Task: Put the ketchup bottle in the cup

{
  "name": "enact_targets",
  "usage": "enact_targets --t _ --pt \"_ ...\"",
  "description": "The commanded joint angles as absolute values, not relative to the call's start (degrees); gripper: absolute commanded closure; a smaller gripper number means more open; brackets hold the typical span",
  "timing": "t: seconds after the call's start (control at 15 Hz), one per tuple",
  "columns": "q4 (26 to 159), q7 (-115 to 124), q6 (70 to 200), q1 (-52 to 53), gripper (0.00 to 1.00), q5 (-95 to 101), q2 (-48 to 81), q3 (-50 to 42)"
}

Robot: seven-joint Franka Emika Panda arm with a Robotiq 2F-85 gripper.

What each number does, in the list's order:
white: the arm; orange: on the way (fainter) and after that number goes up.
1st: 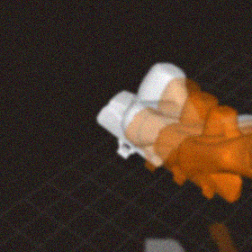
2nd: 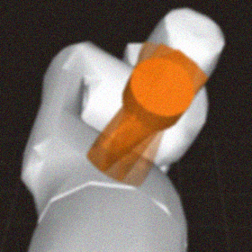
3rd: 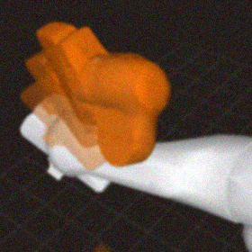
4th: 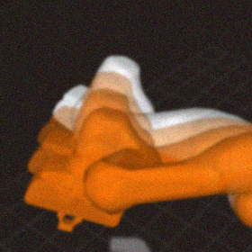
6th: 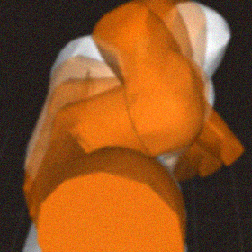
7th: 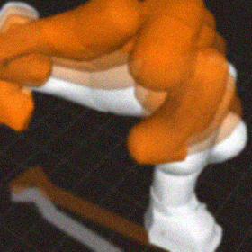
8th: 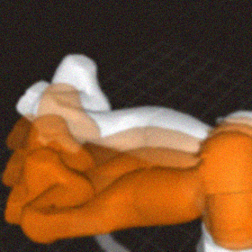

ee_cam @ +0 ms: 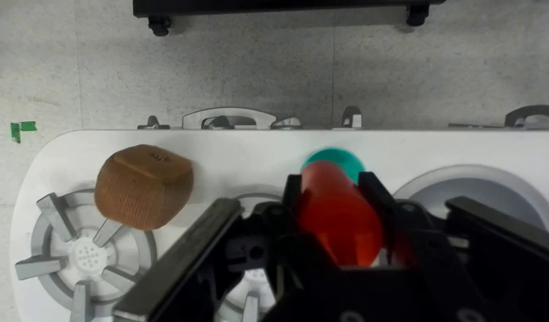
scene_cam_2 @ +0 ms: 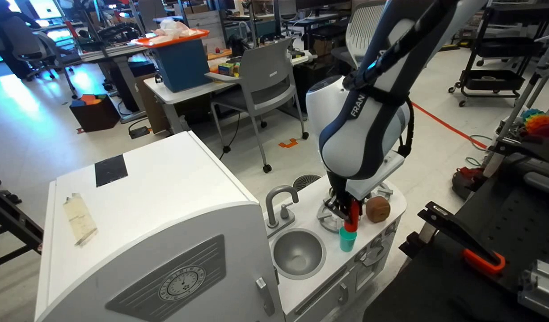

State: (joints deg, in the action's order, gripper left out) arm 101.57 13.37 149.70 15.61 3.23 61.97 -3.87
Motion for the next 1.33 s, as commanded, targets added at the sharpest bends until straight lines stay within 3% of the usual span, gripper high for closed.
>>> enact_targets --t 0.0,1.27 --pt "106.3 11.9 151.5 15.9 0.89 3.8 59.0 -1.9" --pt "95.6 15.3 149.9 18.2 0.89 4.3 67.8 -6.8"
